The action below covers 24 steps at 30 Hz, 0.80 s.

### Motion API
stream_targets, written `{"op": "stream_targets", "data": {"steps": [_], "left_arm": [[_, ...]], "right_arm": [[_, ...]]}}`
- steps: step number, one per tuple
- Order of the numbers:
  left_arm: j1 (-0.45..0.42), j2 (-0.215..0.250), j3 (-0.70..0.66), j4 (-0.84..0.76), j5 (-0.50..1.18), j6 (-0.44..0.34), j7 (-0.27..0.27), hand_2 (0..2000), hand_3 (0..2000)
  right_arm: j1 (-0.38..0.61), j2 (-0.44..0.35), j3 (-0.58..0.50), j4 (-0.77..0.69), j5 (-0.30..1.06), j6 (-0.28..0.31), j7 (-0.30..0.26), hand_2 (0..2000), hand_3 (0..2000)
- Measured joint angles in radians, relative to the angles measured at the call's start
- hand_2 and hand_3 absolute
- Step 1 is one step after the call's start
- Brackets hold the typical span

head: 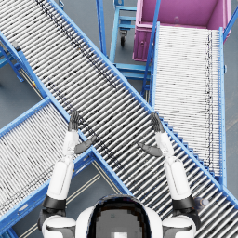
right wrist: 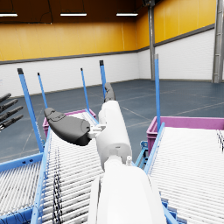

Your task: Pick up the oil and place it on the left assembly line, put the cola on the right, and keep Sprite still

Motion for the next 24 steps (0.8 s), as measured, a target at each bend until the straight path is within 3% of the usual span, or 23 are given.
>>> {"op": "stream_targets", "data": {"steps": [24], "left_arm": [[0.000,0.000,0.000,0.000,0.000,0.000,0.000,0,0]], "right_arm": [[0.000,0.000,0.000,0.000,0.000,0.000,0.000,0,0]]}}
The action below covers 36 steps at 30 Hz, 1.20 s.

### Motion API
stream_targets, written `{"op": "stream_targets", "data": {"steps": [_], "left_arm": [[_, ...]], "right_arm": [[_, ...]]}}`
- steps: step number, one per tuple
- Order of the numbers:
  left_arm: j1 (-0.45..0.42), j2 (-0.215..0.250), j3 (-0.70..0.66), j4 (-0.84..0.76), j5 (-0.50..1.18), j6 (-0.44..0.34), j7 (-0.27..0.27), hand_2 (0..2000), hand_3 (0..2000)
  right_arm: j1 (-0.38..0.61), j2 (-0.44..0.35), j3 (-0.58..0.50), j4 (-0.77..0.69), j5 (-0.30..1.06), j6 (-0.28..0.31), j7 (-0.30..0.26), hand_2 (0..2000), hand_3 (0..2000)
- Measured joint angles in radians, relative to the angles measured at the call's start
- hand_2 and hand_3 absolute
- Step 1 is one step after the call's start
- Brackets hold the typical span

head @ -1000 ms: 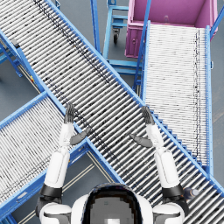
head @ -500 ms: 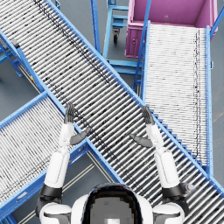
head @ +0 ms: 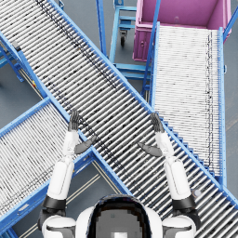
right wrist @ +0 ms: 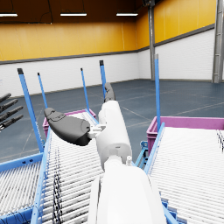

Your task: Pick up the oil and place it on the left assembly line, put the cola on the right, and keep Sprite still

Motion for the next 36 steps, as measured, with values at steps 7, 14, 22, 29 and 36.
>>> {"op": "stream_targets", "data": {"steps": [7,14,22,29,36], "left_arm": [[0.000,0.000,0.000,0.000,0.000,0.000,0.000,0,0],[0.000,0.000,0.000,0.000,0.000,0.000,0.000,0,0],[0.000,0.000,0.000,0.000,0.000,0.000,0.000,0,0],[0.000,0.000,0.000,0.000,0.000,0.000,0.000,0,0],[0.000,0.000,0.000,0.000,0.000,0.000,0.000,0,0]], "right_arm": [[0.000,0.000,0.000,0.000,0.000,0.000,0.000,0,0],[0.000,0.000,0.000,0.000,0.000,0.000,0.000,0,0],[0.000,0.000,0.000,0.000,0.000,0.000,0.000,0,0],[0.000,0.000,0.000,0.000,0.000,0.000,0.000,0,0],[0.000,0.000,0.000,0.000,0.000,0.000,0.000,0,0]]}}
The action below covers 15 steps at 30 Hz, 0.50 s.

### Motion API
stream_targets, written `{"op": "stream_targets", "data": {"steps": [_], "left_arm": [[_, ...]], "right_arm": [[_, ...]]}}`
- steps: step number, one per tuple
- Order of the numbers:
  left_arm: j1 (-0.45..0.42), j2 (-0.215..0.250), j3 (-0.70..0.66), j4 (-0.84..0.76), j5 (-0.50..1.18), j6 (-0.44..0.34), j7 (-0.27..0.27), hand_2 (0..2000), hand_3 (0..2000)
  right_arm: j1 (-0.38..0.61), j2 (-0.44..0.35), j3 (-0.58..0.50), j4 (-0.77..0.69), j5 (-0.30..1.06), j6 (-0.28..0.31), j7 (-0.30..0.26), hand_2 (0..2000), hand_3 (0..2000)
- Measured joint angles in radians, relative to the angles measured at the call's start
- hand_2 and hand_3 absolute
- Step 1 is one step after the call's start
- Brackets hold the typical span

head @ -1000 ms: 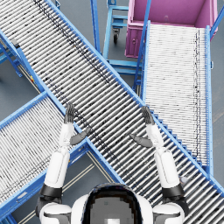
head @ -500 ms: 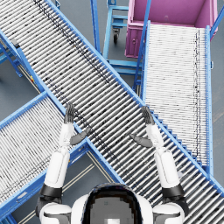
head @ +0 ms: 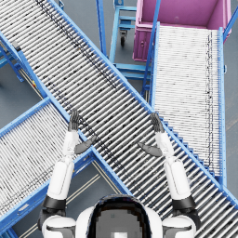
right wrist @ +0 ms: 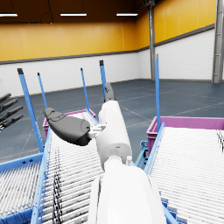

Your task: Pick up the oil and place it on the left assembly line, put the cola on the right, and keep Sprite still

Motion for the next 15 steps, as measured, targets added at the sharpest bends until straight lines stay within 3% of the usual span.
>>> {"op": "stream_targets", "data": {"steps": [15], "left_arm": [[0.000,0.000,0.000,0.000,0.000,0.000,0.000,0,0]], "right_arm": [[0.000,0.000,0.000,0.000,0.000,0.000,0.000,0,0]]}}
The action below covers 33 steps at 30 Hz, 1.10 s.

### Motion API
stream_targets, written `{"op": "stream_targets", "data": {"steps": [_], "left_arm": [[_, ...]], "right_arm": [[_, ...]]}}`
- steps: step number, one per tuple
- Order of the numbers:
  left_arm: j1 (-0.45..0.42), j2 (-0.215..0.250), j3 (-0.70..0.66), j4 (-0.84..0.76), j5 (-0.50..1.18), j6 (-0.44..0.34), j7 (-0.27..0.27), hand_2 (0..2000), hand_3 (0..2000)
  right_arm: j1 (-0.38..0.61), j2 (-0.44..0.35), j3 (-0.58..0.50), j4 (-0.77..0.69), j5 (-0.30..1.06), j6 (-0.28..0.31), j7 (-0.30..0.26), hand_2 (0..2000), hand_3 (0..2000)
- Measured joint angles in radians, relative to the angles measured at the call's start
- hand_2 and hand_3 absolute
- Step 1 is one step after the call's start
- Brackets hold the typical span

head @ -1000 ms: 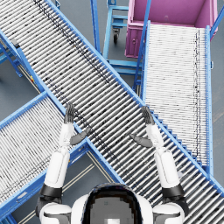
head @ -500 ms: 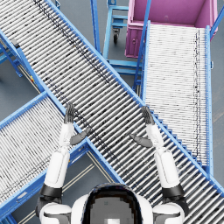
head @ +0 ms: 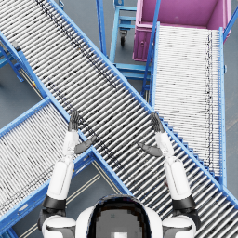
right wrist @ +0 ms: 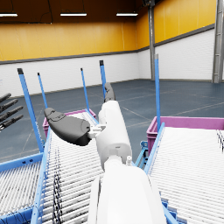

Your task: Pick up the oil and place it on the left assembly line, put the cola on the right, and keep Sprite still

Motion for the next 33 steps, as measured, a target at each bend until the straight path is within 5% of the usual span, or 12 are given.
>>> {"op": "stream_targets", "data": {"steps": [8,12,21,27,33], "left_arm": [[0.000,0.000,0.000,0.000,0.000,0.000,0.000,0,0],[0.001,0.014,-0.010,-0.020,0.000,-0.074,-0.074,0,0],[0.044,0.048,-0.170,-0.080,0.044,-0.100,-0.099,0,0],[0.075,0.059,-0.252,-0.092,0.298,-0.101,-0.100,0,0],[0.103,0.060,-0.326,-0.105,0.368,-0.101,-0.101,0,0]], "right_arm": [[0.000,0.000,0.000,0.000,0.000,0.000,0.000,0,0],[0.001,-0.014,-0.002,0.001,0.000,-0.073,0.074,0,0],[0.038,-0.053,-0.124,0.079,0.000,-0.098,0.100,0,0],[0.054,-0.068,-0.199,0.102,0.254,-0.100,0.101,0,0],[0.077,-0.076,-0.261,0.107,0.324,-0.100,0.101,0,0]]}}
